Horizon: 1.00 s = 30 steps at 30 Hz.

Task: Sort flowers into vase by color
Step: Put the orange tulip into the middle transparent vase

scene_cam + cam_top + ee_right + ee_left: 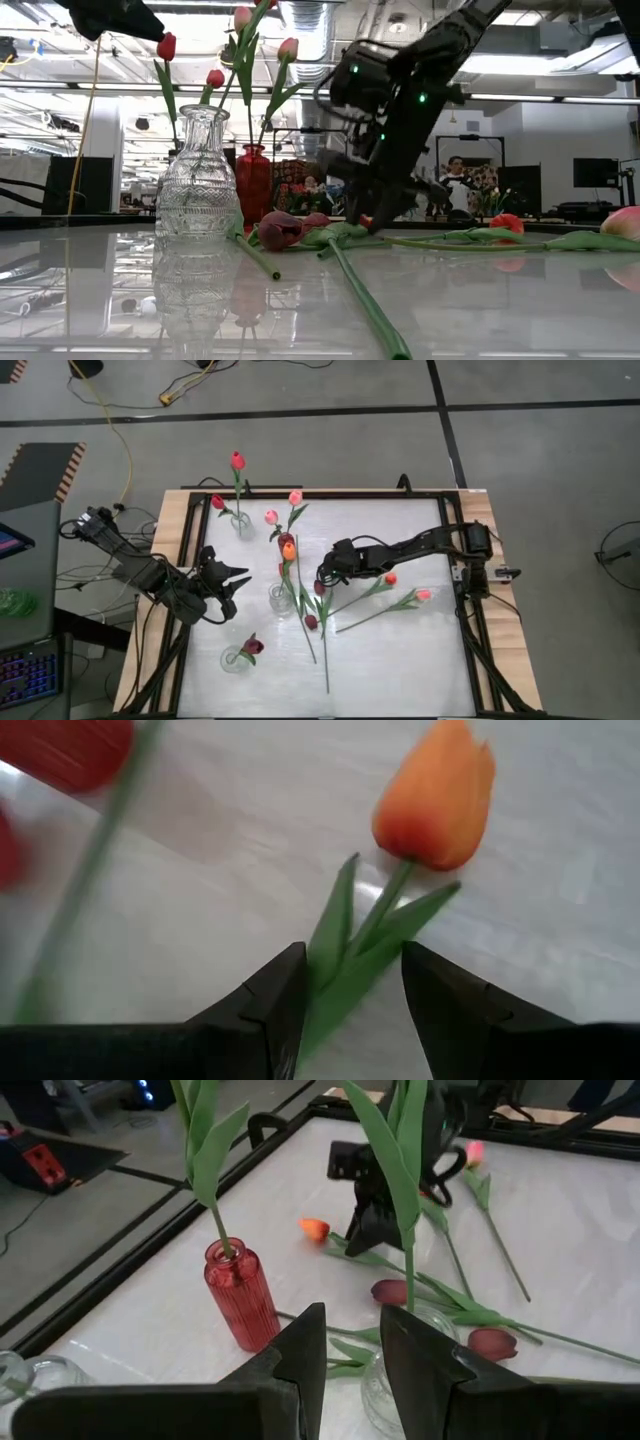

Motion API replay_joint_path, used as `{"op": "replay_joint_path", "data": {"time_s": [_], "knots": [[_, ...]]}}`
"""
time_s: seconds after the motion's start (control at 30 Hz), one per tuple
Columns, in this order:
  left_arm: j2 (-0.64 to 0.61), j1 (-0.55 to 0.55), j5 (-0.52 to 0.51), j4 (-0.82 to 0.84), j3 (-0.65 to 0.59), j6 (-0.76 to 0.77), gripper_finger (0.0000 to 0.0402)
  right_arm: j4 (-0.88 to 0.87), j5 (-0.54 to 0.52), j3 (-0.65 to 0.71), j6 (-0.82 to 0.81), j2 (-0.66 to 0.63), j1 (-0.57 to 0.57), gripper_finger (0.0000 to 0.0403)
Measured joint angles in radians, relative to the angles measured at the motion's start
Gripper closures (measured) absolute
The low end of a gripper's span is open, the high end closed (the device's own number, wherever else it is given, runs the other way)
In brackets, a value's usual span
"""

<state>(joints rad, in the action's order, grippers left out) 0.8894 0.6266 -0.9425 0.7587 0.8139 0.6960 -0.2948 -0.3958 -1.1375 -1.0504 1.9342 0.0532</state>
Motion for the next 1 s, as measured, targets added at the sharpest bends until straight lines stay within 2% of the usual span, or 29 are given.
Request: {"op": "replay_joint_path", "data": {"time_s": [0.33,0.77,1.0], "knots": [[0.0,0.0,0.015,0.016,0.0,0.025,0.0316,0.016,-0.023,-0.002,-0.007,0.029,0.007,0.0218],[0.0,0.0,0.014,0.015,0.0,0.027,0.0316,0.014,-0.028,-0.001,-0.023,0.032,0.01,0.0321],[0.0,0.0,0.014,0.015,0.0,0.027,0.0316,0.026,-0.027,0.0,-0.026,0.032,0.01,0.0349]]}}
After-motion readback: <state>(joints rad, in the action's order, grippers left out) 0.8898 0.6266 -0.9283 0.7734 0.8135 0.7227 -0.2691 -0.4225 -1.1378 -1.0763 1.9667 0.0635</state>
